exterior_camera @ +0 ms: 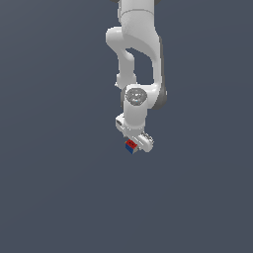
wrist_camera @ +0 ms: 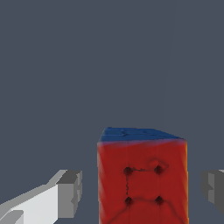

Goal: Pick up the object and move it to a goal position.

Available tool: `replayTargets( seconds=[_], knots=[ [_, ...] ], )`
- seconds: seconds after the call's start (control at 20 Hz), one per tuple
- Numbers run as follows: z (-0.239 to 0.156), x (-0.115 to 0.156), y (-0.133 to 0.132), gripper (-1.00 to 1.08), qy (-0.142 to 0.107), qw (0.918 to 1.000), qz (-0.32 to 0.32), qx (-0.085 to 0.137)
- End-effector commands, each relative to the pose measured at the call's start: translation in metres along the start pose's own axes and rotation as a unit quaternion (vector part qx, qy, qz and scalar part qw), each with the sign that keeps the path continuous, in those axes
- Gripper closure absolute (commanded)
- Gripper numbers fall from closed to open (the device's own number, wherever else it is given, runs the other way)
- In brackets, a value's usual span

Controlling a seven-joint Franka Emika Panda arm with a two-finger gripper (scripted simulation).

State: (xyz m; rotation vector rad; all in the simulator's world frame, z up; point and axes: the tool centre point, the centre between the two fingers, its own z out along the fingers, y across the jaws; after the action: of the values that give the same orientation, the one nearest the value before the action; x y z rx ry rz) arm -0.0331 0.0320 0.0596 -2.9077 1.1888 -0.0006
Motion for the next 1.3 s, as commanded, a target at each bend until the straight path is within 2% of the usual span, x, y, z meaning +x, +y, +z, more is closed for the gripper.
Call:
replayTargets(
  seconds=[0.0, 0.35, 0.4, 1.25],
  knots=[
    [0.013, -0.001, 0.0, -0.92, 0.0, 1.0, 0.0, 0.0],
    [0.026, 0.0, 0.0, -0.92, 0.0, 1.0, 0.001, 0.0],
    [0.026, 0.0, 0.0, 1.08, 0.0, 1.0, 0.001, 0.0],
    [0.015, 0.003, -0.009, 1.08, 0.0, 1.0, 0.001, 0.0]
  ],
)
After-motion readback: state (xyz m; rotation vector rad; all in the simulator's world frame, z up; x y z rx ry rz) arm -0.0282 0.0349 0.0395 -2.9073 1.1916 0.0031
